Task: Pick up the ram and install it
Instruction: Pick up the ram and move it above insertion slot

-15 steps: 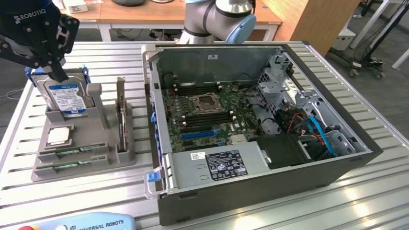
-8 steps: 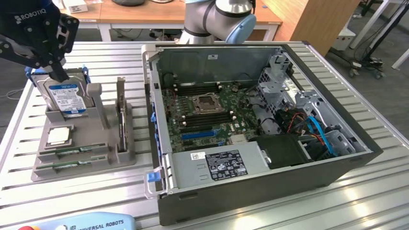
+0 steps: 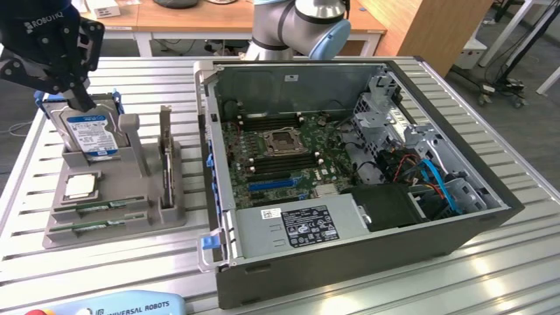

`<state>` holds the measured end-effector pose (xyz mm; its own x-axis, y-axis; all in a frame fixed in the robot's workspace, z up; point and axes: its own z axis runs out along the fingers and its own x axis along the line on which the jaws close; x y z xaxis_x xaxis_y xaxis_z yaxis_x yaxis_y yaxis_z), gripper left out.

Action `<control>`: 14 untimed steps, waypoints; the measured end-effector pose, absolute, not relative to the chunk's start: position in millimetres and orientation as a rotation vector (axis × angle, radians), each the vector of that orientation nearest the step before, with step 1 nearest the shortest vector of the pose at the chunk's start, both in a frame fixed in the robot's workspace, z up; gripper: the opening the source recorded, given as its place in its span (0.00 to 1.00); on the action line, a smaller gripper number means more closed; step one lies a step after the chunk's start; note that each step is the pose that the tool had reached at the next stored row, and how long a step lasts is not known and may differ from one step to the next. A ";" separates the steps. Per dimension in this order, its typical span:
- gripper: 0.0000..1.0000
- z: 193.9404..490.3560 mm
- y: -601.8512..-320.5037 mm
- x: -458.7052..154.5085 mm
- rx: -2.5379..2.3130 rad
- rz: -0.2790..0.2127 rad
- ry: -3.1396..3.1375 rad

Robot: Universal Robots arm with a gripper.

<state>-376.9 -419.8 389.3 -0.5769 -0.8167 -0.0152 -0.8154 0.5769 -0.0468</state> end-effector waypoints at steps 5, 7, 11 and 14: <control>0.10 388.7 -419.8 -376.9 -1.540 -0.051 2.697; 0.10 388.4 -419.8 -377.0 -1.581 -0.050 2.673; 0.10 387.4 -419.8 -376.9 -1.661 -0.047 2.624; 0.10 386.5 -419.8 -377.0 -1.718 -0.045 2.586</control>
